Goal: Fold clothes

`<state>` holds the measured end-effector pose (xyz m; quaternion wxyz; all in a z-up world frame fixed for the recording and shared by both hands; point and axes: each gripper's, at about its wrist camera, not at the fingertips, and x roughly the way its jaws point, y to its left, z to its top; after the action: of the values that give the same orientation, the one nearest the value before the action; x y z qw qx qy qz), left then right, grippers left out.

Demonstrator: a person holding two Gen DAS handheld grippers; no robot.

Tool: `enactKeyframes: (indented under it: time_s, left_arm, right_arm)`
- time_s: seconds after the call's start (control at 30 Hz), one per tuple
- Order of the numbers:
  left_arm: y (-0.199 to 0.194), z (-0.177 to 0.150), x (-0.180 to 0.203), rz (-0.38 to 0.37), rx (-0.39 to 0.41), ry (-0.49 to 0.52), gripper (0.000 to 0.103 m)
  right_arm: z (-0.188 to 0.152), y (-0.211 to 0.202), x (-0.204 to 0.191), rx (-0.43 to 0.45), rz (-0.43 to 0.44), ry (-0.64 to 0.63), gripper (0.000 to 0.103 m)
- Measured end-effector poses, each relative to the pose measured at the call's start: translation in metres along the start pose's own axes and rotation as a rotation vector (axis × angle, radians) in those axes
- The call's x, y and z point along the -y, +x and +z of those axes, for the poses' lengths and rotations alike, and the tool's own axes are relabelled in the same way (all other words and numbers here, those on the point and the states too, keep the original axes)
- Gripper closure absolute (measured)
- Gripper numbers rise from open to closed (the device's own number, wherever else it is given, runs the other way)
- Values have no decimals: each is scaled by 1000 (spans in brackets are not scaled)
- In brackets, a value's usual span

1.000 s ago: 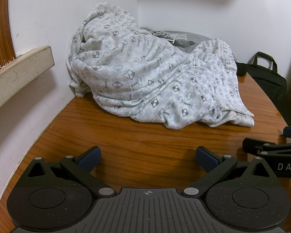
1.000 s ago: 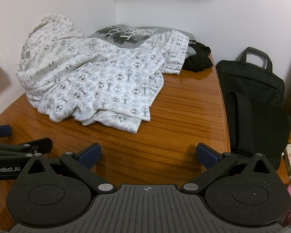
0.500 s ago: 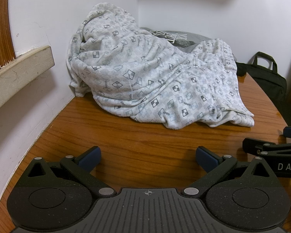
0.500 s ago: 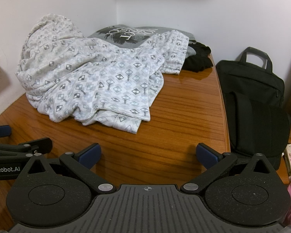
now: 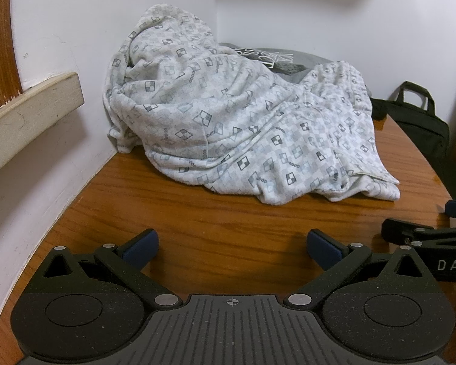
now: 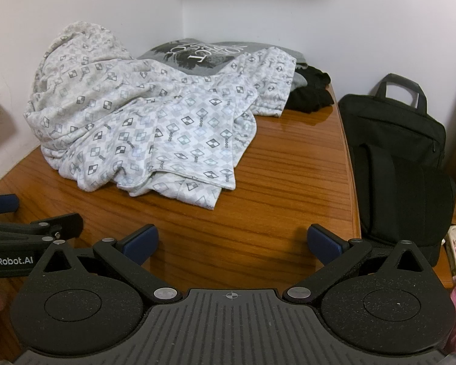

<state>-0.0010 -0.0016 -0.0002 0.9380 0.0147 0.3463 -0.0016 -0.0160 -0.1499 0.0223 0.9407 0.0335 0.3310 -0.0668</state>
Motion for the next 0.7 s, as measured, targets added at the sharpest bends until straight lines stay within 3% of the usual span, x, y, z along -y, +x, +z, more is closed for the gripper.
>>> enactKeyframes:
  time_s: [0.43, 0.6, 0.7]
  left_arm:
    - [1, 4, -4, -2, 7, -8, 0]
    - [-19, 13, -17, -7, 75, -90, 0]
    - [-29, 15, -20, -19, 129, -110, 0]
  right_arm:
    - [-7, 2, -2, 0, 21, -17, 0]
    - [4, 11, 10, -22, 173, -91, 0]
    - [20, 11, 40, -7, 381, 14, 0]
